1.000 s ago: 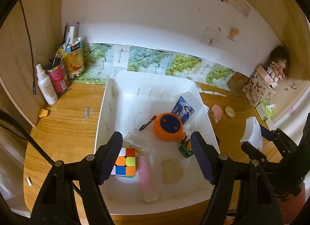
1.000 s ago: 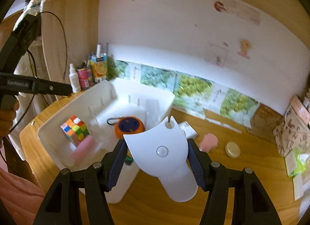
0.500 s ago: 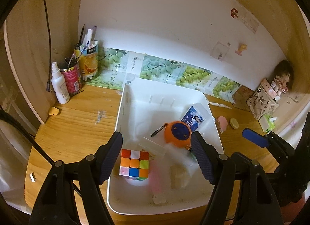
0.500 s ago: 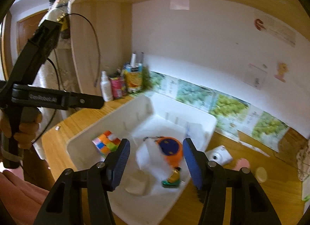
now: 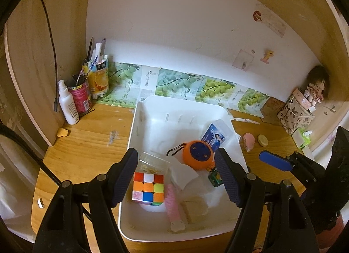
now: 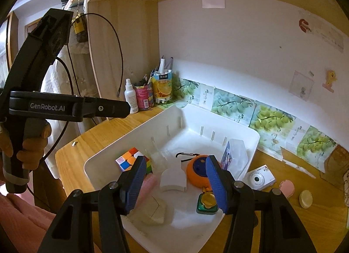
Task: Organize rigid objects
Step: 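Withdraw both tools from the tray toward the pink case and beige compact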
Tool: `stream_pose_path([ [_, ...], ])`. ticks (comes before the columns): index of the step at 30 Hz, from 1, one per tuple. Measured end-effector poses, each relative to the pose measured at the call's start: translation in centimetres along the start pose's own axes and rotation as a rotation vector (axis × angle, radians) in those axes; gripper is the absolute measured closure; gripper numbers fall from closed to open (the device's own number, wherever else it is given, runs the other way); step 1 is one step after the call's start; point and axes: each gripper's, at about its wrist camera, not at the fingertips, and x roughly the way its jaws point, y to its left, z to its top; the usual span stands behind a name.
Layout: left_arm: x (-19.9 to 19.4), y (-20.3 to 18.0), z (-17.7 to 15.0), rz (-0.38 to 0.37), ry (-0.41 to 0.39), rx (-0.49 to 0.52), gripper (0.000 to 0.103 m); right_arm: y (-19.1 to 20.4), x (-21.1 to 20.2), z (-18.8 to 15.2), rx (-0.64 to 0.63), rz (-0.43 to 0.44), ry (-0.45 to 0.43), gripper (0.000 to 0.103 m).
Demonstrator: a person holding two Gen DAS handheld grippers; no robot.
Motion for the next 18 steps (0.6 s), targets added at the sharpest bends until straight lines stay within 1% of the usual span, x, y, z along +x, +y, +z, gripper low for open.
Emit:
stream_pose_path([
  [2, -0.1, -0.5, 0.1, -0.006, -0.006, 0.005, 0.027, -0.3, -0.2, -0.1, 0.009, 0.002, -0.003, 0.046],
  [3, -0.1, -0.7, 0.2, -0.009, -0.009, 0.007, 0.027, -0.5, -0.2, -0.2, 0.036, -0.003, -0.02, 0.046],
  [8, -0.3, -2.6, 0.6, -0.03, -0.023, 0.008, 0.027, -1.6, -1.1, -0.8, 0.041, -0.004, -0.029, 0.045],
  [14, 0.0, -5.8, 0.9, -0.034, -0.026, 0.001, 0.027, -3.6, -2.6, -1.4, 0.04, 0.006, -0.03, 0.036],
  [18, 0.2, -8.0, 1.0, -0.038, -0.028, -0.01, 0.027, -5.3, -4.1, -1.9, 0.032, 0.012, -0.041, 0.028],
])
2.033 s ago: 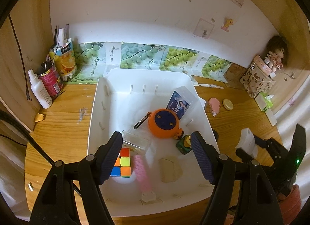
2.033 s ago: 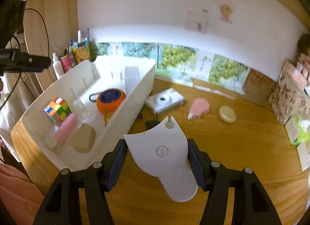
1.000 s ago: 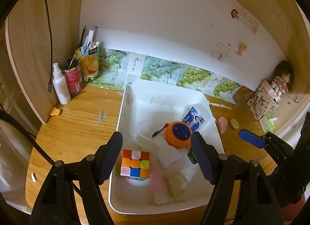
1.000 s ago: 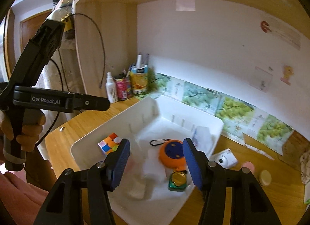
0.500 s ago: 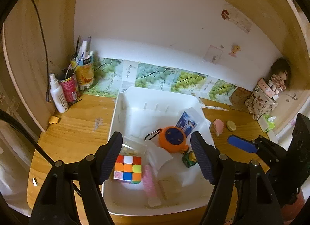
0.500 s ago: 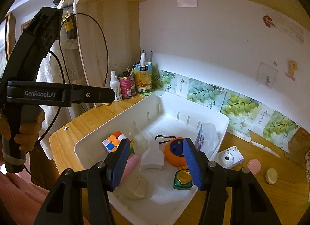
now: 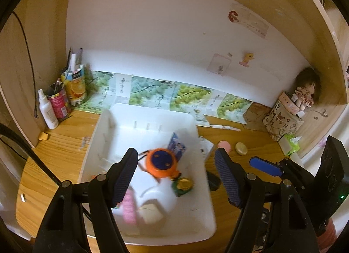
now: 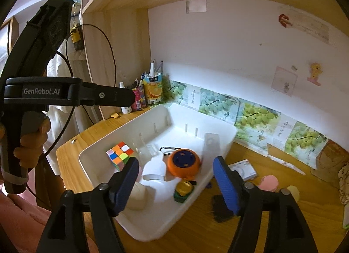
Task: Organize rigid objects
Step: 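Withdraw both tools from the tray toward the pink case and beige compact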
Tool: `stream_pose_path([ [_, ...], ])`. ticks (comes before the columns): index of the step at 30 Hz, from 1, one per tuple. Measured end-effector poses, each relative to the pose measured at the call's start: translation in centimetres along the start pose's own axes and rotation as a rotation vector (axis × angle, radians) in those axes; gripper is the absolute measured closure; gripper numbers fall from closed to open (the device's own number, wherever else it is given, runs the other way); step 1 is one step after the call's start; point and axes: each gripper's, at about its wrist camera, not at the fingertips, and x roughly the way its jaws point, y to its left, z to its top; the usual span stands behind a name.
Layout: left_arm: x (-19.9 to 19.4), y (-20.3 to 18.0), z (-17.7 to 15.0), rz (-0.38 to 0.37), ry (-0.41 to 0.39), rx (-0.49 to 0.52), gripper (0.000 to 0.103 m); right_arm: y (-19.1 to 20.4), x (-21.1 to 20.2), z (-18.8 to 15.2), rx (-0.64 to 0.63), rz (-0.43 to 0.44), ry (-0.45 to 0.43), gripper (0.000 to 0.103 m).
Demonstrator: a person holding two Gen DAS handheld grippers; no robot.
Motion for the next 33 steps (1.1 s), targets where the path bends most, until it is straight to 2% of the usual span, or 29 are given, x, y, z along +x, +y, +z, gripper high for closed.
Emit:
stream_pose_path([
  [3, 0.2, -1.9, -0.1, 0.01, -0.006, -0.001, 0.027, -1.5, -1.2, -0.3, -0.003, 0.004, -0.007, 0.023],
  [18, 2.7, -11.5, -1.0, 0.03, -0.044, -0.005, 0.027, -11.1, -5.8, -2.8, 0.025, -0.029, -0.002, 0.022],
  [28, 6.5, -15.2, -1.6, 0.06, 0.008, -0.058, 0.027, -17.6, -6.7, -4.2, 0.061, -0.055, 0.01, 0.022],
  [33, 8.5, -16.2, -1.2, 0.087, 0.037, -0.06, 0.022, -20.7, -5.8, -3.8, 0.064, -0.058, 0.008, 0.022],
])
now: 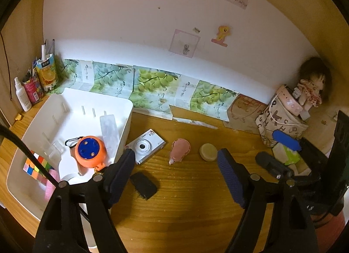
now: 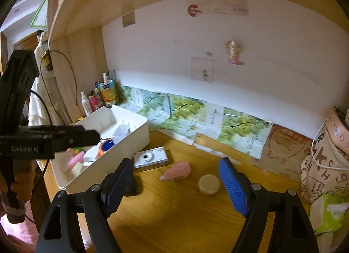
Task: Organize rigid objects
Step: 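Withdraw both tools from the tray toward the pink case and beige compact, then grasp the pink oval case with the left tool while the right tool grasps the beige compact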
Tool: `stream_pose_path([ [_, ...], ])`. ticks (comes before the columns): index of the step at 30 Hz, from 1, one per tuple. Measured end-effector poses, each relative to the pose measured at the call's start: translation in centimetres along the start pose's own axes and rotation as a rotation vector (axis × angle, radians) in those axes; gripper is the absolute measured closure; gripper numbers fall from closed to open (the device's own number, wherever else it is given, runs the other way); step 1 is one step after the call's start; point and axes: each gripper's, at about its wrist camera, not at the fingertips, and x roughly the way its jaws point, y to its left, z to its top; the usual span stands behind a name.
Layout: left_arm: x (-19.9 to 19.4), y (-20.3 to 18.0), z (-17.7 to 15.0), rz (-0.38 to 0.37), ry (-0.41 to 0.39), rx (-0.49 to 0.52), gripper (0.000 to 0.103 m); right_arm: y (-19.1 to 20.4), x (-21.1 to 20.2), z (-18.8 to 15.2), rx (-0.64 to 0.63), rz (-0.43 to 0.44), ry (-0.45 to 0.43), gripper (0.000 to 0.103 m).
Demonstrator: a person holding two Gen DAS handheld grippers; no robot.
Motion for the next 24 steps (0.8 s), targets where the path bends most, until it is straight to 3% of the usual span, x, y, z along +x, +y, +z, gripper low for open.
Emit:
stream_pose_path([
  [7, 3.8, -1.1, 1.9, 0.064, 0.063, -0.001, 0.019, -3.4, 2.3, 1.8, -0.026, -0.021, -0.006, 0.022],
  [12, 8.0, -1.5, 2.9, 0.118, 0.175, -0.008, 0.019, -5.4, 4.7, 2.7, -0.014, -0.019, -0.007, 0.02],
  [17, 12.3, -1.6, 3.0, 0.124, 0.299, -0.048, 0.019, -7.0, 7.9, 2.1, 0.0, -0.017, 0.043, 0.02],
  [24, 16.1, -2.4, 3.0, 0.116, 0.396, -0.097, 0.019, -9.0, 12.0, -0.4, 0.053, -0.01, 0.171, 0.02],
])
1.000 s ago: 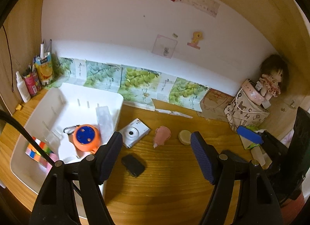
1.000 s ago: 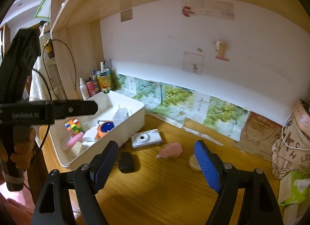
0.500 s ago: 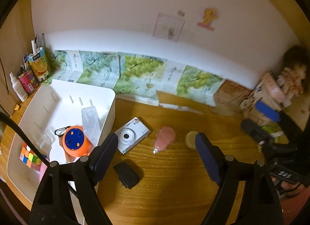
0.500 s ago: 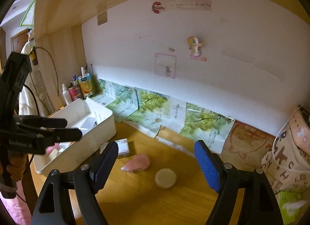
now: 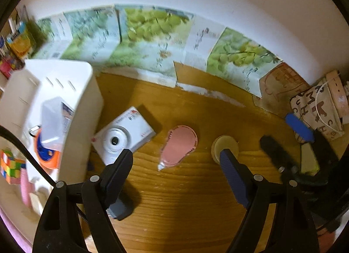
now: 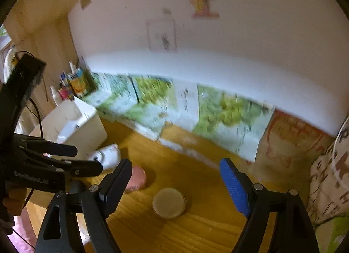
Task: Organize rigid objects
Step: 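Grasp the pink oval case with the left tool while the right tool grasps the beige compact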
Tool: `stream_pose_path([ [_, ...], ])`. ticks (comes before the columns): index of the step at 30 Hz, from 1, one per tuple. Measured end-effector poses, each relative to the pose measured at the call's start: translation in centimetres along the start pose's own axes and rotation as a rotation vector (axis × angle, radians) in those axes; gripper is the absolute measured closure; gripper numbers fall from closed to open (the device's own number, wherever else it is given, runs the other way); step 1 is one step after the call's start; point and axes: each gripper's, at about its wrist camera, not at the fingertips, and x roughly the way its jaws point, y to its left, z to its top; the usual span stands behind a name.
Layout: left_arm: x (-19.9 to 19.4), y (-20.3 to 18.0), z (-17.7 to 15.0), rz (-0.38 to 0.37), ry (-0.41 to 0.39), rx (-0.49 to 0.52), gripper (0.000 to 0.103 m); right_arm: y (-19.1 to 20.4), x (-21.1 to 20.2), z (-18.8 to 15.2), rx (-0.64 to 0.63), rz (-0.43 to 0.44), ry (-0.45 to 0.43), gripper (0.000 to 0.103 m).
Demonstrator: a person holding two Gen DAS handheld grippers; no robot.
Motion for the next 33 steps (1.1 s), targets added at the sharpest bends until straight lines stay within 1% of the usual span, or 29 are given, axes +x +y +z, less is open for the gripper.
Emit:
stream_pose_path([
  [2, 0.9, 0.0, 0.1, -0.016, 0.024, -0.025, 0.019, -0.6, 0.9, -0.7, 0.007, 0.01, 0.027, 0.02],
  [9, 3.7, -0.3, 0.4, -0.027, 0.087, -0.083, 0.019, -1.7, 3.1, -2.4, 0.009, 0.037, 0.108, 0.02],
  [12, 4.8, -0.4, 0.5, -0.025, 0.119, -0.108, 0.019, -1.4, 3.9, -3.0, -0.032, 0.048, 0.128, 0.02],
  [16, 5.9, -0.7, 0.7, -0.024, 0.139, -0.145, 0.019, -0.7, 4.8, -3.8, -0.1, 0.066, 0.169, 0.02],
  [20, 7.0, -1.0, 1.0, -0.024, 0.164, -0.167, 0.019, 0.2, 5.4, -4.5, -0.157, 0.082, 0.189, 0.02],
  [24, 7.7, -1.4, 1.3, 0.027, 0.174, -0.158, 0.02, 0.8, 6.0, -5.0, -0.194, 0.099, 0.197, 0.02],
  [29, 8.3, -1.7, 1.5, 0.049, 0.184, -0.158, 0.02, 1.1, 6.4, -5.4, -0.214, 0.111, 0.198, 0.02],
  [30, 8.6, -1.6, 1.5, 0.055, 0.189, -0.159, 0.021, 1.1, 6.6, -5.4, -0.215, 0.112, 0.198, 0.02],
  [32, 9.3, -1.4, 1.3, 0.05, 0.211, -0.174, 0.028, 1.2, 6.9, -5.6, -0.212, 0.113, 0.203, 0.02],
  [33, 9.5, -1.2, 1.3, 0.045, 0.222, -0.186, 0.029, 1.2, 7.0, -5.7, -0.211, 0.114, 0.207, 0.02],
])
